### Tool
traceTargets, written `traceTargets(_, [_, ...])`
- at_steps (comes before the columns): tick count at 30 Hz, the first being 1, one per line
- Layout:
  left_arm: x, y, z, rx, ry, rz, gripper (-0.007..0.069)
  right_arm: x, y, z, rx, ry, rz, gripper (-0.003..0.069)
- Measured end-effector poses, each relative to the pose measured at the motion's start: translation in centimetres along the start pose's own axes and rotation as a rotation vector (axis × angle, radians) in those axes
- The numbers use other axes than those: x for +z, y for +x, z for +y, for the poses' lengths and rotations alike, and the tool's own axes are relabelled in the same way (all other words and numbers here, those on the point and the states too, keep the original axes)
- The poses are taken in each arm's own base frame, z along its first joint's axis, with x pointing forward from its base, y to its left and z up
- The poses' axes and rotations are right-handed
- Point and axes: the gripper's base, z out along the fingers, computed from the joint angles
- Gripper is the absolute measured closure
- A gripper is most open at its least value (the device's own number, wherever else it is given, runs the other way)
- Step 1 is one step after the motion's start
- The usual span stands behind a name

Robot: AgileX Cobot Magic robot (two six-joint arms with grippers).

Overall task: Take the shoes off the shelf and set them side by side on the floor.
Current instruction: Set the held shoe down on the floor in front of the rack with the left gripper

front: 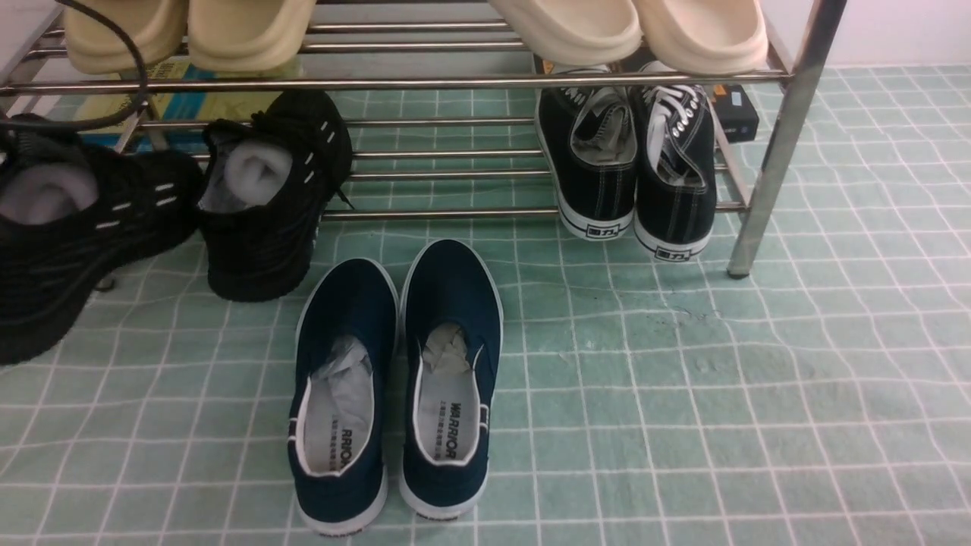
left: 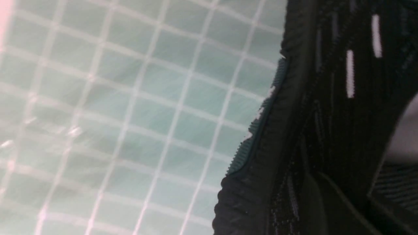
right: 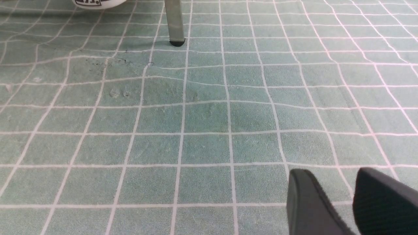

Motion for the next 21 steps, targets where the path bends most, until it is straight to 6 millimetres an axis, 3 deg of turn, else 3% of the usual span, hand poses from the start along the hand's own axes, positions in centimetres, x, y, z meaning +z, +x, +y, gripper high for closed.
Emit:
traceTargets(1, [-1.5, 1.2, 0.6, -0.036, -0.043, -0.022, 0.061, 0.0, 0.0, 0.0, 0.0, 0.0, 0.0, 0.0421])
traceTargets(6, [-2.1, 4.2, 1.5, -0.116, -0.095, -0.062, 0.0609, 0.0, 0.0, 0.0, 0.0, 0.0, 0.0, 0.0421])
traceTargets(13, [2.1, 7.2, 2.0, -0.163, -0.076, -0.106, 0.0606, 0.0, 0.0, 0.0, 0.0, 0.0, 0.0, 0.0421])
traceTargets(21, [6.0, 8.4, 2.1, -0.194, -0.036, -0.192, 0.0604, 0.0, 0.0, 0.0, 0.0, 0.0, 0.0, 0.0421])
